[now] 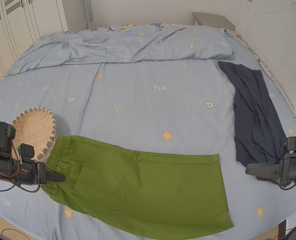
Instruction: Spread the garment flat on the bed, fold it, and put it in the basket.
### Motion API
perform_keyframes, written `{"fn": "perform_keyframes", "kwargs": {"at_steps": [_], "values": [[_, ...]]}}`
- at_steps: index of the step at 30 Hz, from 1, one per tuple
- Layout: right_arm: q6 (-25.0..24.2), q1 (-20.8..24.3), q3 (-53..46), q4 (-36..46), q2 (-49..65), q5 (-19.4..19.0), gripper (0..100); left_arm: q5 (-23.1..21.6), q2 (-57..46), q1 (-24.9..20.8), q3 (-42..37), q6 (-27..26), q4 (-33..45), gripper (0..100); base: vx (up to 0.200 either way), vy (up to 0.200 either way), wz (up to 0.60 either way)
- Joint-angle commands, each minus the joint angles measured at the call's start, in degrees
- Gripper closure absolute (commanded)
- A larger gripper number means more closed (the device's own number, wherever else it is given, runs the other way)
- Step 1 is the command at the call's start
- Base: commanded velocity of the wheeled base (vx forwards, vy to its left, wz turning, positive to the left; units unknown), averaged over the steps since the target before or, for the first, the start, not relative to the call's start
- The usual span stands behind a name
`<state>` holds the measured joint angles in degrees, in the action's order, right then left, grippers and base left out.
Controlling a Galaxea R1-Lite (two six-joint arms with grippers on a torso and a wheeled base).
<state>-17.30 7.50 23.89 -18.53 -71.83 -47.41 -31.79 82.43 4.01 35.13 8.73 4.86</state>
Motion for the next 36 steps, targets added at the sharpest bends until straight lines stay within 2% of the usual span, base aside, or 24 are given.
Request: {"fn": "perform_keyframes", "kwargs": {"at_steps": [1,3,7,11,14,15,18,19,24,25,26,28,30,31,33,34,35,36], "values": [[-0.63,0.59,1.86,0.95,3.89,0.39,0,1.03,-5.35,2.67,2.75,-3.98,1.82,100,0.0,0.0,0.0],[-0.72,1.03,1.77,0.95,3.89,0.39,0,1.03,-6.14,6.1,2.92,-7.76,3.22,100,0.0,0.0,0.0],[-0.63,1.2,1.68,1.04,3.89,0.39,0,1.03,-7.99,9.52,3.71,-13.12,6.83,100,0.0,0.0,0.0],[-0.63,1.2,1.68,1.04,3.89,0.39,0,1.03,-8.6,8.73,3.8,-13.3,8.06,100,0.0,0.0,0.0],[-0.63,1.2,1.68,1.04,3.89,0.39,0,1.03,-9.22,6.1,3.45,-13.04,8.32,100,0.0,0.0,0.0],[-0.63,1.2,1.68,1.04,3.89,0.39,0,1.12,-9.92,3.64,3.36,-12.24,8.58,100,0.0,0.0,0.0],[-0.63,1.29,1.59,1.04,3.89,0.39,0,1.21,-10.8,1.53,3.45,-11.01,8.76,100,0.0,0.0,0.0],[-0.63,1.29,1.68,1.04,3.98,0.39,0,1.82,-11.59,-1.55,3.98,-9.78,8.85,100,0.0,0.0,0.0],[-0.72,1.29,1.59,1.04,4.06,0.39,0,10.26,-12.65,-13.5,5.74,-8.03,8.76,100,0.0,0.0,0.0],[-0.72,1.29,1.51,1.04,4.06,0.39,0,11.23,-12.65,-14.56,5.91,-7.94,8.76,100,0.0,0.0,0.0],[-0.72,1.29,1.51,1.04,4.06,0.39,0,13.51,-12.47,-17.99,6.88,-7.32,8.58,100,0.0,0.0,0.0],[-0.72,1.29,1.51,1.04,4.15,0.39,0,15.53,-12.38,-22.56,8.9,-6.44,8.67,100,0.0,0.0,0.0],[-0.72,1.29,1.51,1.04,4.15,0.39,0,16.15,-11.68,-26.33,10.66,-6.18,8.76,100,0.0,0.0,0.0],[-0.72,1.38,1.51,1.04,4.15,0.39,0,16.15,-11.59,-26.6,10.83,-6.18,8.76,100,0.0,0.0,0.0],[-0.72,1.99,1.16,1.13,4.5,0.48,0,16.15,-8.34,-31.17,13.82,-5.92,8.67,100,0.0,0.0,0.0],[-0.72,1.99,1.16,1.13,4.5,0.48,0,16.15,-8.34,-31.17,13.82,-5.92,8.67,100,0.0,0.0,0.0],[-0.72,3.23,1.07,1.39,4.59,1.27,0,16.15,-6.5,-34.86,15.32,-4.42,8.32,100,0.0,0.0,0.0],[-0.72,3.66,0.98,1.48,4.77,2.23,0,16.32,-5.53,-36.35,15.84,-3.63,8.14,100,0.0,0.0,0.0]]}}
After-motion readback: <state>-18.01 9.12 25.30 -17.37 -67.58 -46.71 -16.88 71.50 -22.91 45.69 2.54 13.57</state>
